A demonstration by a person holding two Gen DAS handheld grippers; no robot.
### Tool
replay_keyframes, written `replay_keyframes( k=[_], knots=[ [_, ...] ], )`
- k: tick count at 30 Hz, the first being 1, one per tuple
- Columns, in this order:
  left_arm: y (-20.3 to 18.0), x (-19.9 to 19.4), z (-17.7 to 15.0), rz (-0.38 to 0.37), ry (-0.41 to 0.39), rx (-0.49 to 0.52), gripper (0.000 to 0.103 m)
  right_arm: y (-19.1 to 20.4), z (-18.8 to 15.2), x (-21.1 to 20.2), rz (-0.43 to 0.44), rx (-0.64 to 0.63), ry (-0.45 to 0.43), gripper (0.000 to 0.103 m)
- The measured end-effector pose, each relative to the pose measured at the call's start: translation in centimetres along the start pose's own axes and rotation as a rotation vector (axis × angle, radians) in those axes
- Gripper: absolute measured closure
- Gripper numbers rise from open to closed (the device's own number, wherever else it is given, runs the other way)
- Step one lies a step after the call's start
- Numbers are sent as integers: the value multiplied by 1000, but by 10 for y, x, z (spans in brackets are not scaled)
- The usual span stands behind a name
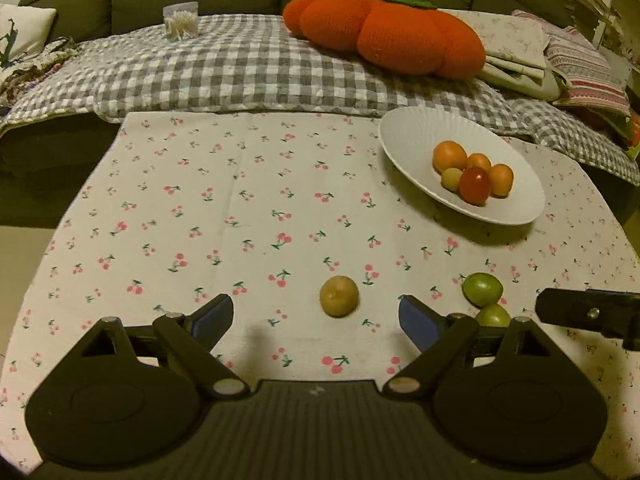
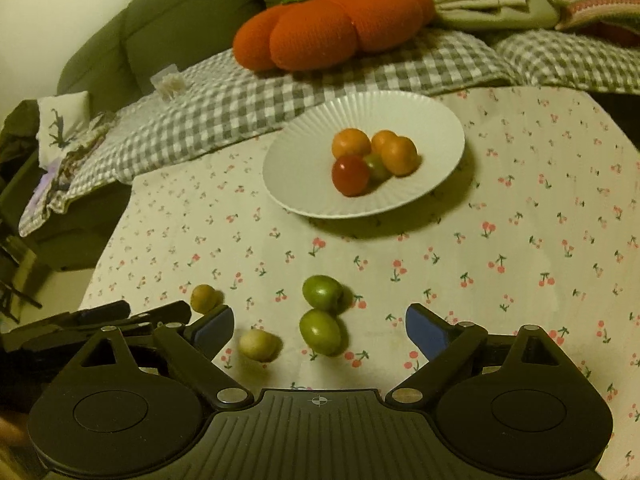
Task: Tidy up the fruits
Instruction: 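Move both open grippers back toward the remaining fruits on the cloth, then grasp a green lime with the right gripper while the left grasps a yellow fruit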
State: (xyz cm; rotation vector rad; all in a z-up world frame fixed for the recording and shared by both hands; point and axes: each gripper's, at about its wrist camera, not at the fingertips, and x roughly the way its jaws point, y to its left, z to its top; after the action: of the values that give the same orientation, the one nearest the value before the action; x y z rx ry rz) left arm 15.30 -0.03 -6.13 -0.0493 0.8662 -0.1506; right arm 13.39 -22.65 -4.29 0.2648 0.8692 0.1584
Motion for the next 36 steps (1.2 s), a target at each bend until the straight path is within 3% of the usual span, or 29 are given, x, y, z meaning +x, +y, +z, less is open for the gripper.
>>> replay_keyframes(
  k=[10,12,18,25,29,33,36],
  knots=[
    [4,21,2,-10,11,-39,20,-1,-9,18,-20,-28,42,21],
    [2,24,2,-9,11,-28,22,0,-10,22,-22,-33,51,28],
    [-2,34,0,-10,34,-6,35,2,-13,33,-19,-48,77,39],
    [-2,41,-2,-13,46,-11,55,3,-14,44,-26,-50,87,42],
    [-3,43,-1,-13,36,5,62,6,-15,48,-30,-65,87,56],
    [-7,44,-1,-29,35,23,78,7,-15,49,-32,-72,90,75],
    [-9,44,0,-20,32,35,78,6,-15,49,-32,-71,87,76]
  ],
)
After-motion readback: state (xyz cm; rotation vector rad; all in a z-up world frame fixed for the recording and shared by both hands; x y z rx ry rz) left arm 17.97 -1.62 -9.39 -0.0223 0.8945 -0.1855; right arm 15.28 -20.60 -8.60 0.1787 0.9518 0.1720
